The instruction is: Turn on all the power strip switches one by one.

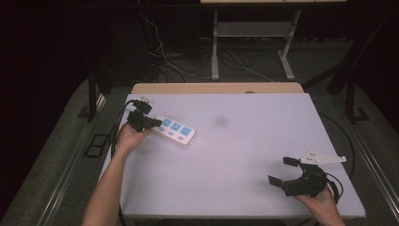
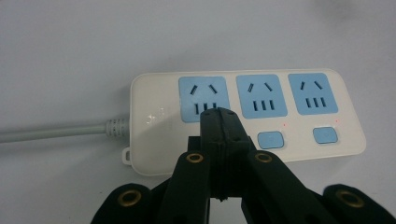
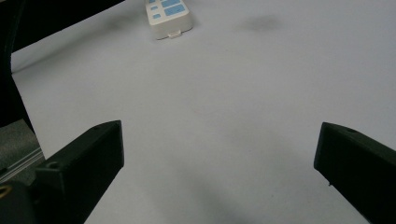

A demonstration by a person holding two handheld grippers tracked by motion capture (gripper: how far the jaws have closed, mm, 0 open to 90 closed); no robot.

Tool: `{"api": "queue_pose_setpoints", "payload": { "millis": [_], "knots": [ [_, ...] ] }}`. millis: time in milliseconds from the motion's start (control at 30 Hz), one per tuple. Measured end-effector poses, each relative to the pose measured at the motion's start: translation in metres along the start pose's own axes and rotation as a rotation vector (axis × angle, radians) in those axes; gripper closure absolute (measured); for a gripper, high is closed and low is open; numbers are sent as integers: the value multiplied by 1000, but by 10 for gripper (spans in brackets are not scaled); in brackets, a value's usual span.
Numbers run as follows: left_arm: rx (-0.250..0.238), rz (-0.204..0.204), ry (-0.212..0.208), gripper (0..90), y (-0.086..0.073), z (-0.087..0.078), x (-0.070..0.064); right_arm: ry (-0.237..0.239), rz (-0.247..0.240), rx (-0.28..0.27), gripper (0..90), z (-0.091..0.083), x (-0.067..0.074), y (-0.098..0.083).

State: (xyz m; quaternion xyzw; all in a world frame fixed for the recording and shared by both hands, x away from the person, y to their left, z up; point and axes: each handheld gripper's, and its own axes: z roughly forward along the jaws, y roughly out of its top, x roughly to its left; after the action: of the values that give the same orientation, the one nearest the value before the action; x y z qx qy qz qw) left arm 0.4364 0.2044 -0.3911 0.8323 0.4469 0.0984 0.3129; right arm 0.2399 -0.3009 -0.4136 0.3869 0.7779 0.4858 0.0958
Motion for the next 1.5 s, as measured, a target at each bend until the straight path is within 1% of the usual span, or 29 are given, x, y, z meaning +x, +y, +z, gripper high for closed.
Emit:
{"api": "queue_pose_setpoints", "payload": {
  "millis": [100,200,433,667,833,1000,1033,1133,1300,1400,1500],
  "knots": [
    [3,3,0,896,1,3,-1,0,-1,-1,16,0,0,0],
    [17,9,1,896,0,6,0,-1,1,-2,16,-1,0,0],
    [27,-3,8,896,-1,11,3,0,4,-3,16,-1,0,0],
    [37,-4,1,895,-2,13,3,1,4,-2,16,-1,-1,0],
    [35,-4,-7,895,-2,14,2,0,6,-4,16,-1,-1,0],
    [38,-16,-16,897,-2,14,4,2,5,-4,16,-1,-1,0],
    [41,-12,-17,897,-3,15,4,1,5,-4,16,-1,-1,0],
    [36,-8,-17,899,-4,16,4,2,5,-5,16,-2,0,0],
    [56,-6,-19,900,-2,16,5,0,5,-10,16,-3,0,0],
    [63,-10,-18,900,-2,17,5,2,3,-11,16,-4,0,0],
    [58,-16,-14,900,-3,17,4,2,0,-10,16,-3,1,0]
  ]
}}
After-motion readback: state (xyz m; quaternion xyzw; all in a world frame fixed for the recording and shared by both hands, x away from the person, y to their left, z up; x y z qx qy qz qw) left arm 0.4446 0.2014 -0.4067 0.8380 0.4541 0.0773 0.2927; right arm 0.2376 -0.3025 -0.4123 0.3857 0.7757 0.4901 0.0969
